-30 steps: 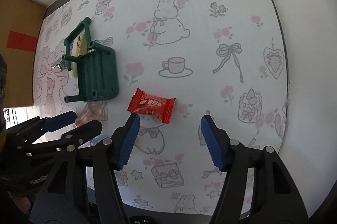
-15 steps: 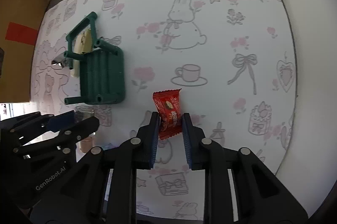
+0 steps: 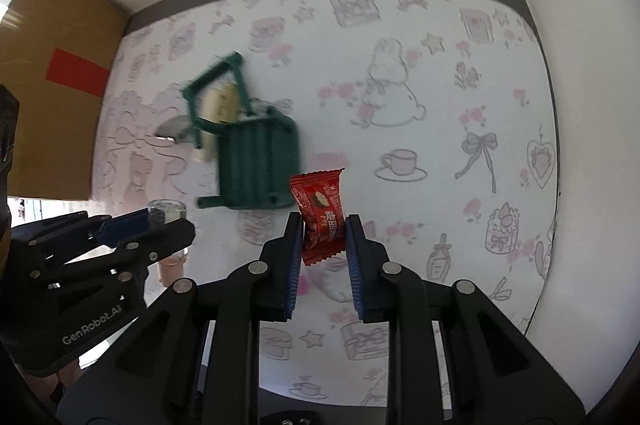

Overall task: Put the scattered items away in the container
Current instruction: 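Lift the bottle and red candy and carry both over the box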

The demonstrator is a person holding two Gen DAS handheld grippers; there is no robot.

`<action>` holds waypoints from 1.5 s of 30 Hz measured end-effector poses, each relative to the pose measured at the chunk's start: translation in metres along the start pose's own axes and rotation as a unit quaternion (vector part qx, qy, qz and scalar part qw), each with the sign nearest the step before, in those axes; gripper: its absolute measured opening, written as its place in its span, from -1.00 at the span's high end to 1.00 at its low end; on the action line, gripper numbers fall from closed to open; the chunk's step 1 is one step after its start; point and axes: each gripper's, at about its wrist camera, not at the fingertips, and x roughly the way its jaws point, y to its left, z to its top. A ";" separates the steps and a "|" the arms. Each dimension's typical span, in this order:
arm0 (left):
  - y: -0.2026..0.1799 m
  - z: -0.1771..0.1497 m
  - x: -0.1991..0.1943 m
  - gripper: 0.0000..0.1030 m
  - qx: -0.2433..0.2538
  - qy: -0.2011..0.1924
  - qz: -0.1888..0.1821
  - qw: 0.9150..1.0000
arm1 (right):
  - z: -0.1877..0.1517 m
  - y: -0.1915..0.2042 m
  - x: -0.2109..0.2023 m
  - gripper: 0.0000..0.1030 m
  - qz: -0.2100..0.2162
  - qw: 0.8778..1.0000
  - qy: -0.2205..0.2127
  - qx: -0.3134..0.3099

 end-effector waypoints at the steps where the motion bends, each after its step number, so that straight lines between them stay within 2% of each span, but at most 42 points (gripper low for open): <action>1: -0.002 -0.004 -0.005 0.47 0.001 -0.005 0.000 1.000 | 0.000 0.005 -0.005 0.58 0.002 1.000 -0.005 -0.002; 7: 0.020 -0.015 -0.045 0.47 0.009 -0.041 -0.005 0.999 | 0.000 0.033 -0.032 0.58 0.010 0.999 -0.031 -0.010; 10: 0.016 -0.012 -0.051 0.47 0.012 -0.062 -0.006 0.998 | 0.000 0.050 -0.050 0.58 0.008 0.999 -0.048 -0.019; 20: 0.035 -0.009 -0.111 0.47 0.016 -0.126 -0.004 0.992 | 0.006 0.090 -0.097 0.58 0.007 0.994 -0.101 -0.032; 34: 0.072 0.002 -0.197 0.47 -0.003 -0.214 -0.007 0.977 | 0.038 0.148 -0.157 0.58 0.026 0.984 -0.164 -0.068; 45: 0.131 0.005 -0.245 0.47 -0.055 -0.262 0.000 0.963 | 0.067 0.218 -0.175 0.58 0.044 0.973 -0.187 -0.130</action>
